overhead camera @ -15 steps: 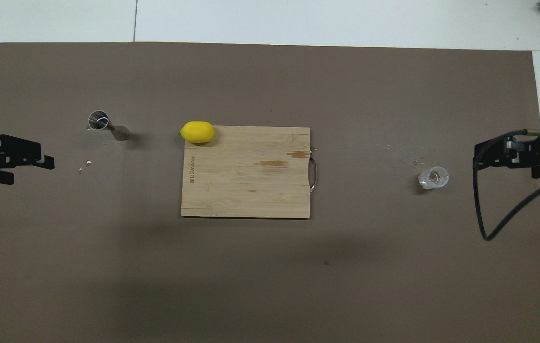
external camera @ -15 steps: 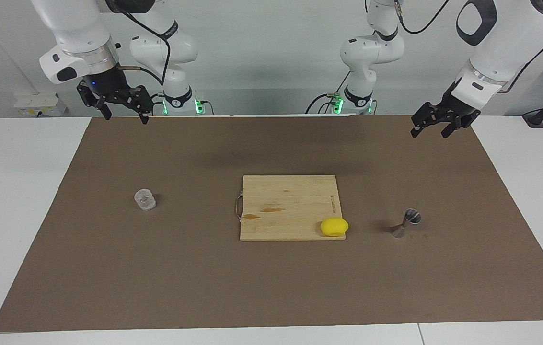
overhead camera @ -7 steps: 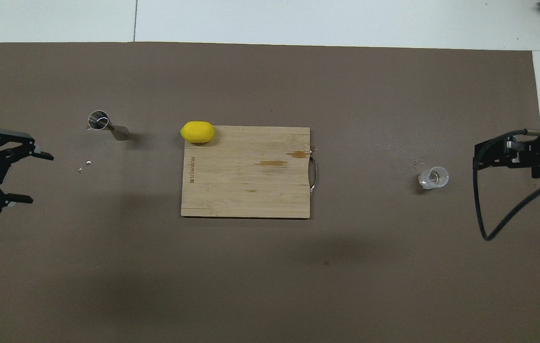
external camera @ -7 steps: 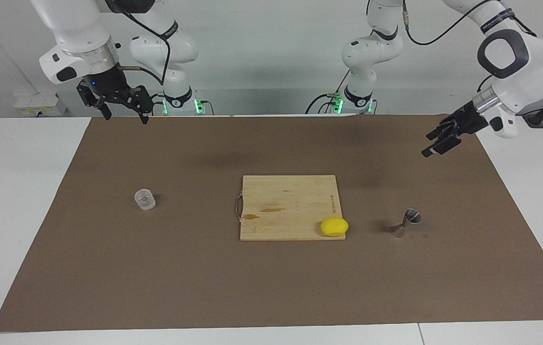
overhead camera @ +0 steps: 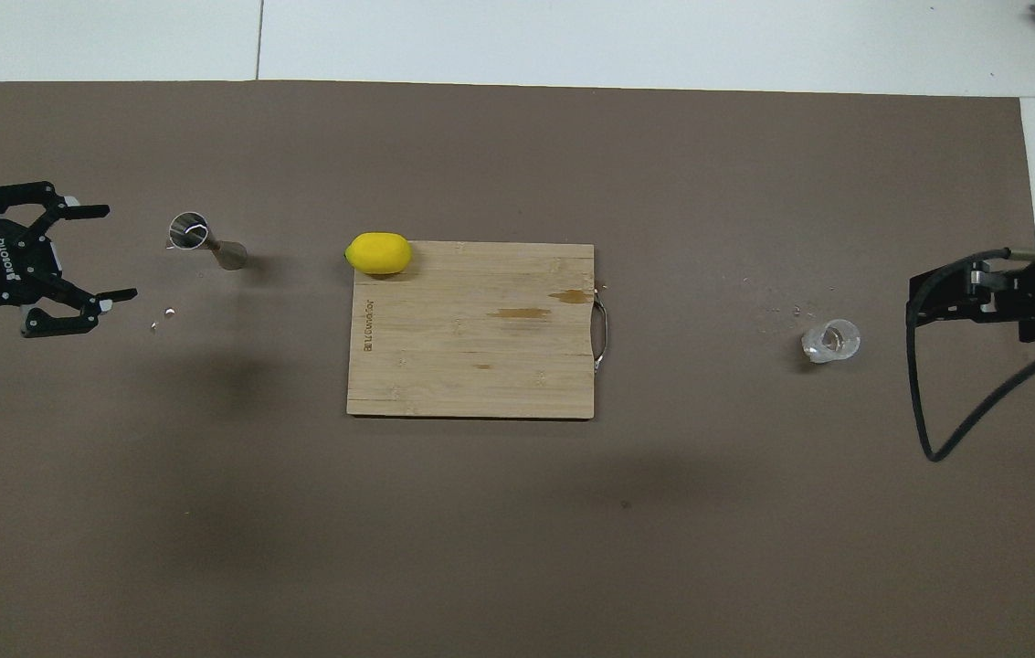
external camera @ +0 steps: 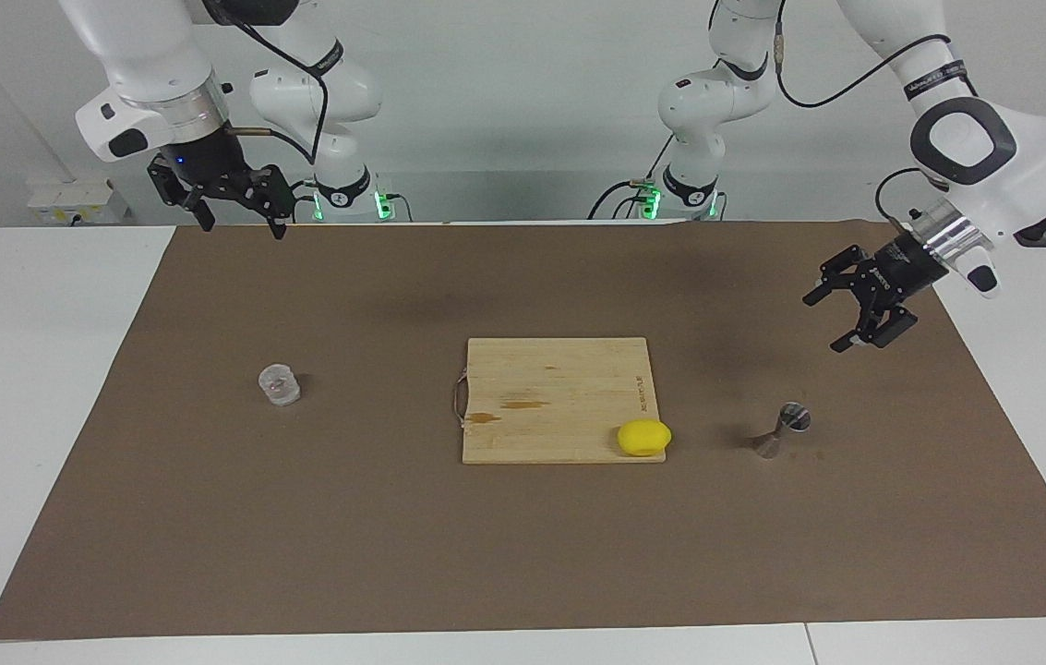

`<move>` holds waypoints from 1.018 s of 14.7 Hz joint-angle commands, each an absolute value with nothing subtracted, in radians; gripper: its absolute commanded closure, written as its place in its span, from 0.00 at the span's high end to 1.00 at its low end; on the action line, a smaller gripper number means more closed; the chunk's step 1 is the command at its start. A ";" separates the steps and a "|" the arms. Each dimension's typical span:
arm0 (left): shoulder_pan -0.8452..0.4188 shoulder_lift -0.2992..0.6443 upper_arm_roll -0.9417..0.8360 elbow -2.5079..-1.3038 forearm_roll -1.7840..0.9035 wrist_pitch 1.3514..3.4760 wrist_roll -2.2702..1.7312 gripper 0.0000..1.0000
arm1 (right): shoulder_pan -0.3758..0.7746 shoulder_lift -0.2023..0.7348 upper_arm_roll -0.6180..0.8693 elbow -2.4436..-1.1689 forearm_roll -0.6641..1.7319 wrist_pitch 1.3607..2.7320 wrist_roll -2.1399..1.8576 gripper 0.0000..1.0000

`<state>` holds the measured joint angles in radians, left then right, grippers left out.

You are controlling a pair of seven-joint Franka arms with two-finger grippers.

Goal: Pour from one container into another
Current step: 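Open the left gripper and move it toward the small metal cup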

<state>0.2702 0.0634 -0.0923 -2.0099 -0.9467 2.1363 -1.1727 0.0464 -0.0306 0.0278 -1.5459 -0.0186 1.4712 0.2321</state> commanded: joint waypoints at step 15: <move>0.247 0.206 -0.114 -2.126 -1.420 2.335 -1.186 1.00 | 0.046 -0.044 0.023 -1.554 0.000 1.457 0.218 0.99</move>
